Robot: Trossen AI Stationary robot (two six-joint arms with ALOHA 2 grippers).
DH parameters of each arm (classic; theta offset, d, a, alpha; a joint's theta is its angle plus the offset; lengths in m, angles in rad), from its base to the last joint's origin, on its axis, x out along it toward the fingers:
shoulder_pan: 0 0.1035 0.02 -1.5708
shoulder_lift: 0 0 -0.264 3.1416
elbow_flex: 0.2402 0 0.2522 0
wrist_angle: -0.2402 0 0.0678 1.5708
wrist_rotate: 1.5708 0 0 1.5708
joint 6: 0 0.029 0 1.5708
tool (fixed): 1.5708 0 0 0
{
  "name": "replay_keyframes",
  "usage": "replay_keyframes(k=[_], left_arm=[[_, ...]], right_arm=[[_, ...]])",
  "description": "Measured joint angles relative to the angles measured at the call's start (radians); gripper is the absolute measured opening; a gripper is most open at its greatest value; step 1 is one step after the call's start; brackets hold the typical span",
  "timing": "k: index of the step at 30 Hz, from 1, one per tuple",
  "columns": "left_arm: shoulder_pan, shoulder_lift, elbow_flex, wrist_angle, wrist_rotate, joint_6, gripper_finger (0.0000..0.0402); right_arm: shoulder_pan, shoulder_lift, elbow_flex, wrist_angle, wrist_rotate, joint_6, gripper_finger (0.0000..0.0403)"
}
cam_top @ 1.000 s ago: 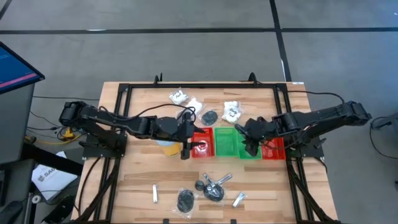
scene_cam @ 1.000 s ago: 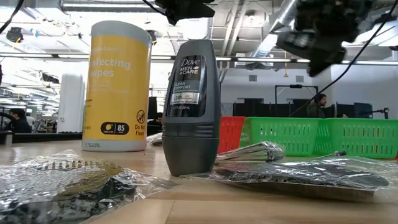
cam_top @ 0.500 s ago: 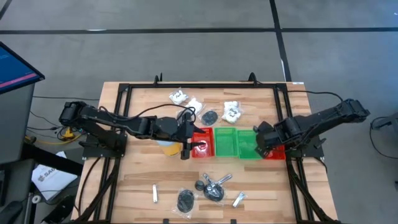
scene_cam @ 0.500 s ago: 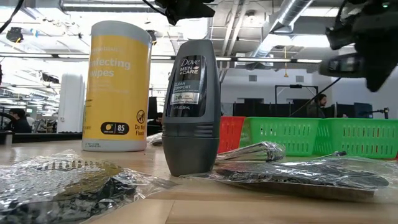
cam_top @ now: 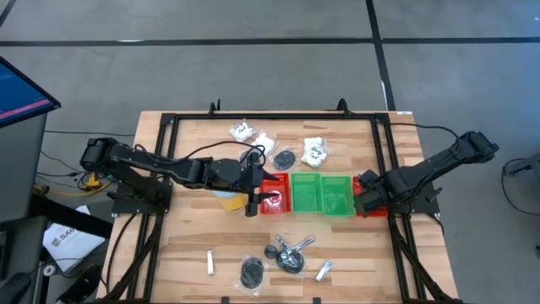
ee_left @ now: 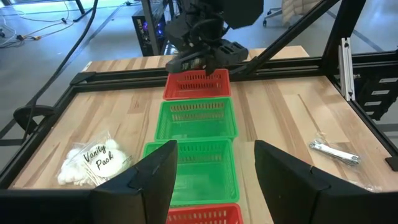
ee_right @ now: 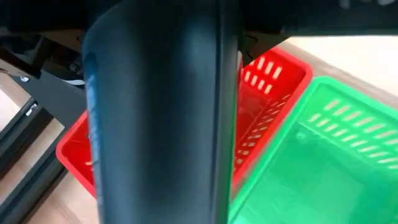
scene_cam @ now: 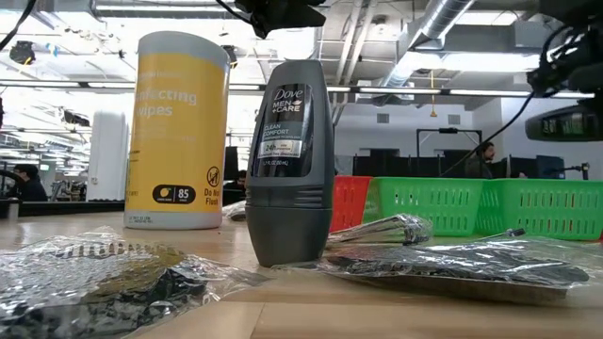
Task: Pick & Place Travel size toiletries
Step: Put the black deodorant into the right red bin
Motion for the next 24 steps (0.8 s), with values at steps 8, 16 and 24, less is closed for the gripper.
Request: replay_keyframes(k=[8,16,24], left_arm=[[0.0,0.0,0.0,0.0,0.0,0.0,0.0204],[0.0,0.0,0.0,0.0,0.001,0.0,0.0204],[0.0,0.0,0.0,0.0,0.005,0.0,0.0204]], right_arm=[[0.038,0.024,-0.016,0.004,0.017,0.054,0.0165],[0.038,0.114,-0.01,0.037,0.017,0.049,0.0191],[0.038,0.212,-0.014,0.015,0.012,0.029,0.0141]])
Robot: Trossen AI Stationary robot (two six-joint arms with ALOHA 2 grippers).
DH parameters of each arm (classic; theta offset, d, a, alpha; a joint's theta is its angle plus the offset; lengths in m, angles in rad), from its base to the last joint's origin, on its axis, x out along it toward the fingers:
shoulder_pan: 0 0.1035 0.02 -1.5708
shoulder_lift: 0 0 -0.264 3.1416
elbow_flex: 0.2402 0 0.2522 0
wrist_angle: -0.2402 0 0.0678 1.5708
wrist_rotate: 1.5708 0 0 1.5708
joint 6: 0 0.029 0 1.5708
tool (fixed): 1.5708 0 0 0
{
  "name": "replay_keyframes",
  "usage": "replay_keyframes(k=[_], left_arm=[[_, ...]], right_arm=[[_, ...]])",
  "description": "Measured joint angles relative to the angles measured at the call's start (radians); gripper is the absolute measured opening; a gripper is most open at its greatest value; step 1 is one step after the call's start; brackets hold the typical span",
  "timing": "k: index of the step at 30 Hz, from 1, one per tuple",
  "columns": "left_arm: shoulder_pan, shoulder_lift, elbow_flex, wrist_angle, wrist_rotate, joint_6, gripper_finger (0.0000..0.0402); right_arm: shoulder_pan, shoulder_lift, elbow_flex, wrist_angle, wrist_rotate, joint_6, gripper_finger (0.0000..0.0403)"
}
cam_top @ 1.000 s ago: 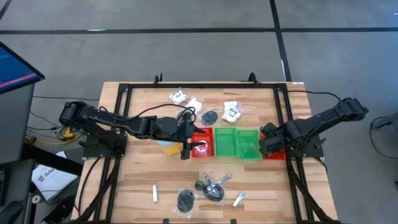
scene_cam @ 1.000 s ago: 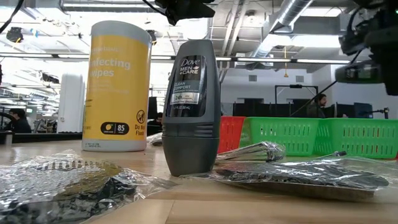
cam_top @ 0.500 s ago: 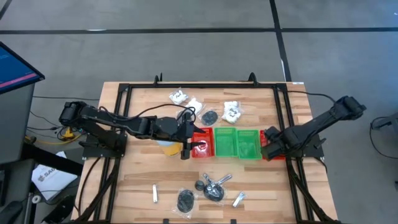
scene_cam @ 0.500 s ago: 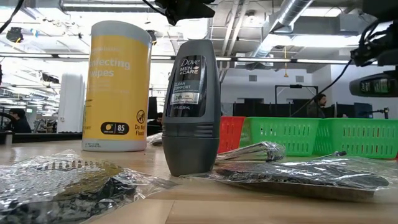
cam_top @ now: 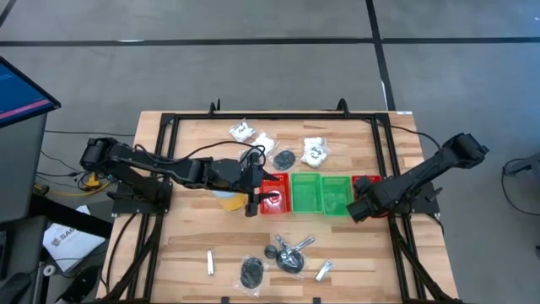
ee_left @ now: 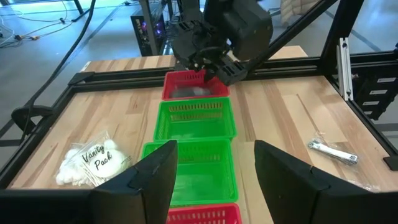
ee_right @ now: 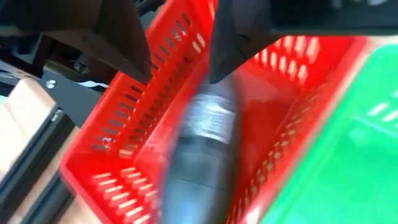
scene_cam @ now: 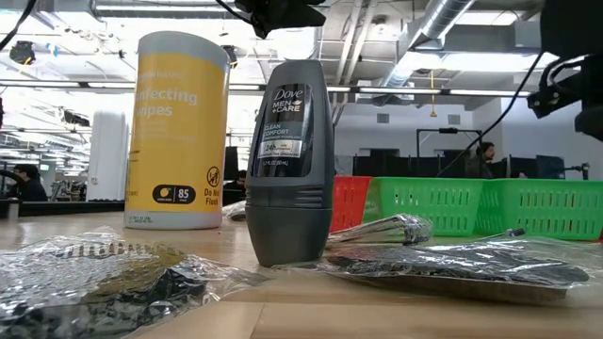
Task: Pick & Place Travel size toiletries
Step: Put the black deodorant into the right red bin
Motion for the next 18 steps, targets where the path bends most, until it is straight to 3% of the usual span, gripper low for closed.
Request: replay_keyframes(k=[8,18], left_arm=[[0.0,0.0,0.0,0.0,0.0,0.0,0.0204],[0.0,0.0,0.0,0.0,-0.001,0.0,0.0204]], right_arm=[[0.0,0.028,0.0,0.0,-0.014,-0.02,0.0084],[0.0,-0.017,0.021,-0.011,0.011,-0.02,0.0075]])
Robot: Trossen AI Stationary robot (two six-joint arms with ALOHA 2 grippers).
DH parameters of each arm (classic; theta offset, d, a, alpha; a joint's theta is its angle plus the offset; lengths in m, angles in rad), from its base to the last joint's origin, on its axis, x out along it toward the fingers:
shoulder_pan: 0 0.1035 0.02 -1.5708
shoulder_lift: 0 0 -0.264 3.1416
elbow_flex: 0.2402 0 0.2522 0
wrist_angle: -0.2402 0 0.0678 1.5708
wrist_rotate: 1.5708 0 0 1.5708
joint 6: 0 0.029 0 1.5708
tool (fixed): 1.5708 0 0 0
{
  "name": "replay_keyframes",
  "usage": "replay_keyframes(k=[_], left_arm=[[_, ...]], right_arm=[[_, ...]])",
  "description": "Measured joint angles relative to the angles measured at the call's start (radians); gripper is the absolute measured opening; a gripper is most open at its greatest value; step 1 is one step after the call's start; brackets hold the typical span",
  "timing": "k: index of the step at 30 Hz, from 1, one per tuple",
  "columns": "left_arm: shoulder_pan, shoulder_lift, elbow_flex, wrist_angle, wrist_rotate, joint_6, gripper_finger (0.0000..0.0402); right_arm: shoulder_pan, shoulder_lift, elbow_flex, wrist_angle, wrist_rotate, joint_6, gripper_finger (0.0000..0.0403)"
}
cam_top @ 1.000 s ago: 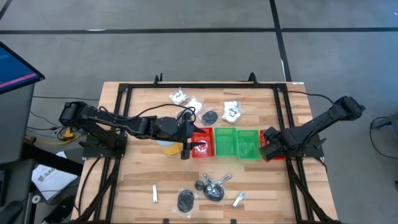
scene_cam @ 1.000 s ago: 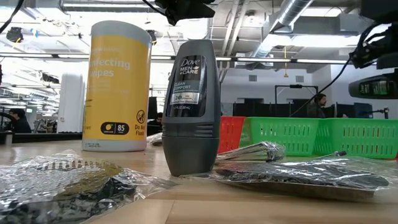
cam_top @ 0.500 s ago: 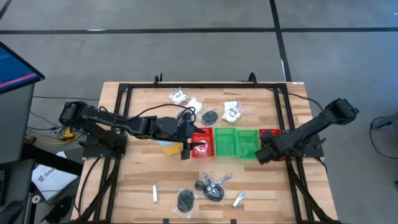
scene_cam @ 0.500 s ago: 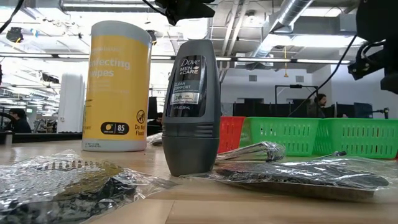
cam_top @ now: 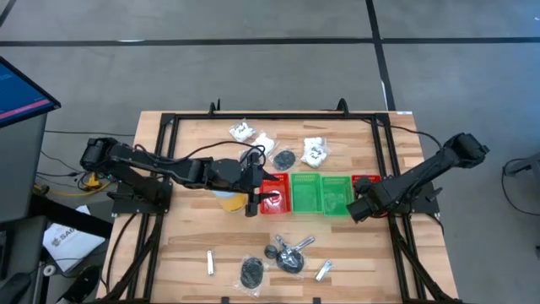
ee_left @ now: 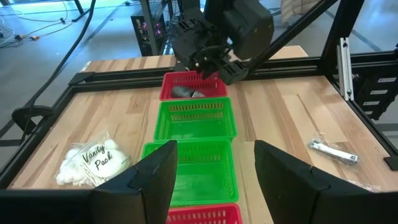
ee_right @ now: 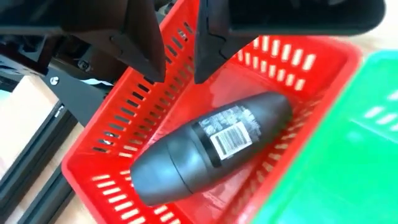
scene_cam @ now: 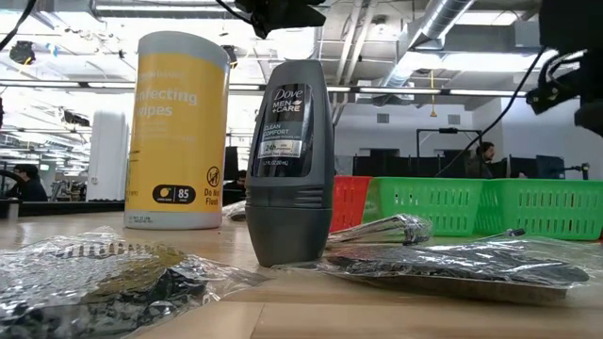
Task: Pick & Place Travel size toiletries
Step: Put the black deodorant into the right red bin
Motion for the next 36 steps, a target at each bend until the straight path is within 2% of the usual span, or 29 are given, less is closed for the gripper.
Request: replay_keyframes(k=[3,6,10,13,19,24,31,36], left_arm=[[0.0,0.0,0.0,0.0,0.028,0.0,0.0204],[0.0,0.0,0.0,0.0,0.106,0.001,0.0204],[-0.002,0.0,0.0,0.0,0.252,0.009,0.0204],[-0.018,0.0,0.0,-0.001,0.31,0.009,0.0204],[-0.095,0.025,-0.001,-0.002,0.317,0.011,0.0204],[-0.166,0.104,-0.001,0.041,0.306,0.011,0.0204],[-0.212,0.216,-0.001,0.088,0.277,0.01,0.0204],[-0.225,0.264,-0.001,0.12,0.276,0.008,0.0204]], right_arm=[[0.001,-0.023,0.033,-0.001,0.05,0.0,0.0076],[0.015,-0.049,0.069,0.027,0.128,-0.02,0.0076],[0.04,-0.073,0.1,0.147,0.204,-0.107,0.0076],[0.052,-0.072,0.114,0.257,0.24,-0.19,0.0076],[0.055,-0.069,0.12,0.451,0.265,-0.388,0.0076],[0.051,-0.069,0.12,0.556,0.336,-0.492,0.0076],[0.05,-0.069,0.12,0.659,0.346,-0.579,0.0076],[0.05,-0.069,0.121,0.666,0.349,-0.584,0.0076]])
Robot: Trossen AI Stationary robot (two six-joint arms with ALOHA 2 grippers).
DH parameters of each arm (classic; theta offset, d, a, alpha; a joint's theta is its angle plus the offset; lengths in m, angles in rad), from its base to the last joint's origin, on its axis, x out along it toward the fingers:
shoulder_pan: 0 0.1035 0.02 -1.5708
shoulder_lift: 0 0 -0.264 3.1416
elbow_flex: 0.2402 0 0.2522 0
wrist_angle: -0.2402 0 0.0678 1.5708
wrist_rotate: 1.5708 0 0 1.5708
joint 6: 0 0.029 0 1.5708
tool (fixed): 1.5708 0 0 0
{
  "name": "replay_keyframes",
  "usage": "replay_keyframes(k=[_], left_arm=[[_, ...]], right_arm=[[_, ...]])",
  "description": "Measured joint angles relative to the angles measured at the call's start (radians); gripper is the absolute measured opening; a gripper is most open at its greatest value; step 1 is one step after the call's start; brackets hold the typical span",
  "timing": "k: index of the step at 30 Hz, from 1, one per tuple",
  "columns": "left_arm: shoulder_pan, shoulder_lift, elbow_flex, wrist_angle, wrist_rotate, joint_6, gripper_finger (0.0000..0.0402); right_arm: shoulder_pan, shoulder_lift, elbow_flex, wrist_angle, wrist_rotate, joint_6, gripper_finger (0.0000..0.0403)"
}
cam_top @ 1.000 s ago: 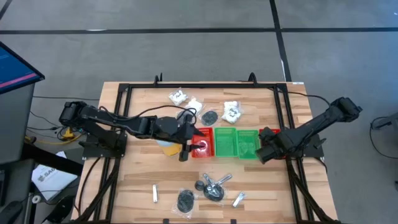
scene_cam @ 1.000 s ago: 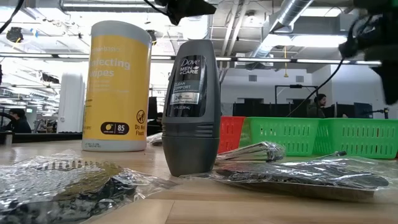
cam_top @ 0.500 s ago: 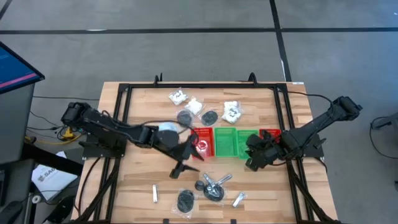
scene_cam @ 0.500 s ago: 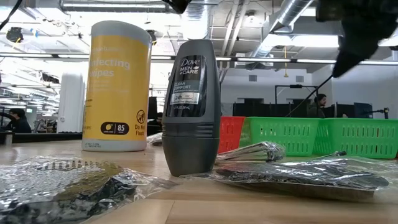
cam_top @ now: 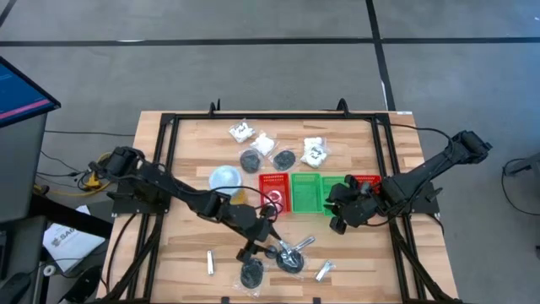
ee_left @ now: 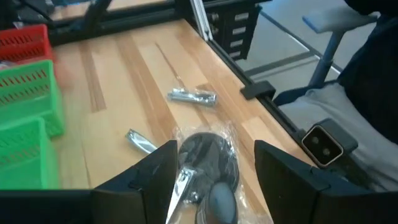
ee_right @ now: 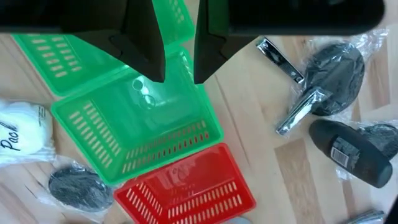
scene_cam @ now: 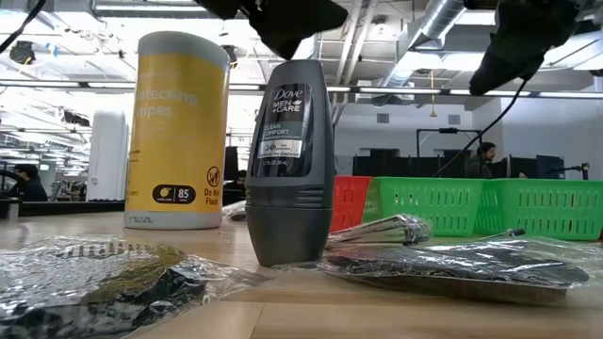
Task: Pick & Place Travel size toiletries
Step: Put the black deodorant into the right red bin
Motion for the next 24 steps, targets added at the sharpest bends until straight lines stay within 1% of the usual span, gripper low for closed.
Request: replay_keyframes(k=[7,13,16,24], left_arm=[[-0.018,0.041,0.0,0.007,0.001,0.0,0.0204],[-0.017,0.042,0.0,0.014,-0.015,-0.032,0.0207],[-0.02,0.042,0.0,0.014,-0.024,-0.035,0.0219],[-0.024,0.051,0.001,0.014,-0.028,-0.095,0.0275]], right_arm=[[0.0,0.0,0.0,0.037,0.023,-0.031,0.0076],[0.0,0.0,0.0,0.057,0.043,-0.052,0.0076],[0.0,0.0,0.0,0.056,0.051,-0.053,0.0076],[0.0,0.0,0.0,0.057,0.067,-0.052,0.0076]])
